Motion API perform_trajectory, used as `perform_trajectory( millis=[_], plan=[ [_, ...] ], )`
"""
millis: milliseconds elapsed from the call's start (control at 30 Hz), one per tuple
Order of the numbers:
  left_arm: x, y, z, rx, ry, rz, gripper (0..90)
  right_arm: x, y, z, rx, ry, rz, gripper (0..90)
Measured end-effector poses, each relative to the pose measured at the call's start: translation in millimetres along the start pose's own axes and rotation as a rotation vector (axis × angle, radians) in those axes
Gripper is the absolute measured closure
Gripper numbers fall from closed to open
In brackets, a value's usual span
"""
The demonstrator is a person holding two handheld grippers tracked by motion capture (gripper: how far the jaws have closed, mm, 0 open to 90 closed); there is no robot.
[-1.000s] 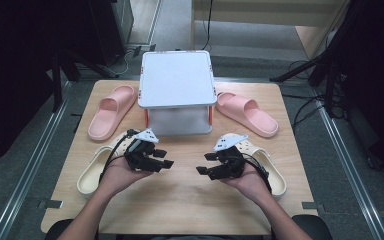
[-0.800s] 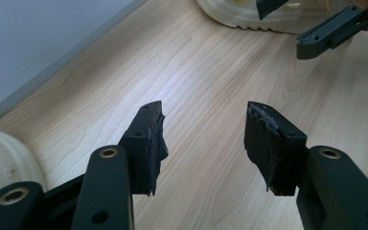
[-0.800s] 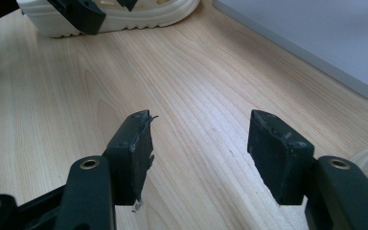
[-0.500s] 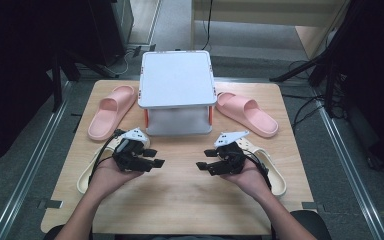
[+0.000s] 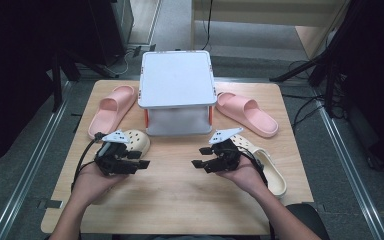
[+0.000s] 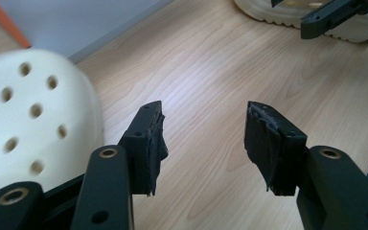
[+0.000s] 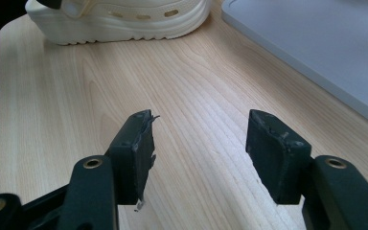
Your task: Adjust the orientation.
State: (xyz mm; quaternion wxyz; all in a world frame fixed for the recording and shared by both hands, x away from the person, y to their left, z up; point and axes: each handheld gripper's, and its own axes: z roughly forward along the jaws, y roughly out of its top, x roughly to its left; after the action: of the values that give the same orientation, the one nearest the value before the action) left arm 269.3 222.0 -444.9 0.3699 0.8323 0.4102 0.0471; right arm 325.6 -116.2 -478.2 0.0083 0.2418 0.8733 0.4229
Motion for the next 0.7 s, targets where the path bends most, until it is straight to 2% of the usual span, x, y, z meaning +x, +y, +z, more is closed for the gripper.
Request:
perform_trajectory(
  millis=[67, 167, 233, 267, 433, 500, 600, 700],
  plan=[
    [2.4, -3.3, -6.5, 0.002, 0.009, -0.010, 48.4, -0.7, 1.2, 0.9, 0.001, 0.002, -0.003, 43.4],
    [5.4, -9.5, -16.3, 0.004, 0.049, -0.009, 48.2, -1.6, 2.5, 2.3, -0.001, 0.004, -0.002, 43.6],
    [7.1, -11.7, -19.8, 0.003, 0.048, -0.017, 48.2, -1.9, 3.6, 3.5, 0.002, 0.005, 0.000, 43.6],
    [10.4, -16.3, -25.8, -0.005, 0.053, -0.036, 48.2, -1.9, 4.2, 4.1, 0.003, 0.007, -0.003, 43.6],
    [19.8, -25.9, -38.4, -0.006, 0.067, -0.074, 48.8, -0.7, 4.6, 5.4, 0.011, 0.007, -0.007, 43.5],
    [23.9, -30.0, -39.9, 0.010, 0.097, -0.086, 49.3, -0.5, 4.6, 4.9, 0.009, 0.004, -0.009, 43.5],
    [28.7, -34.5, -38.6, 0.026, 0.108, -0.104, 50.5, -1.4, 4.5, 4.7, 0.006, 0.003, -0.005, 43.5],
    [37.0, -41.8, -29.7, 0.049, 0.125, -0.130, 50.3, -2.7, 4.2, 5.4, 0.012, 0.000, -0.001, 43.6]
  ],
)
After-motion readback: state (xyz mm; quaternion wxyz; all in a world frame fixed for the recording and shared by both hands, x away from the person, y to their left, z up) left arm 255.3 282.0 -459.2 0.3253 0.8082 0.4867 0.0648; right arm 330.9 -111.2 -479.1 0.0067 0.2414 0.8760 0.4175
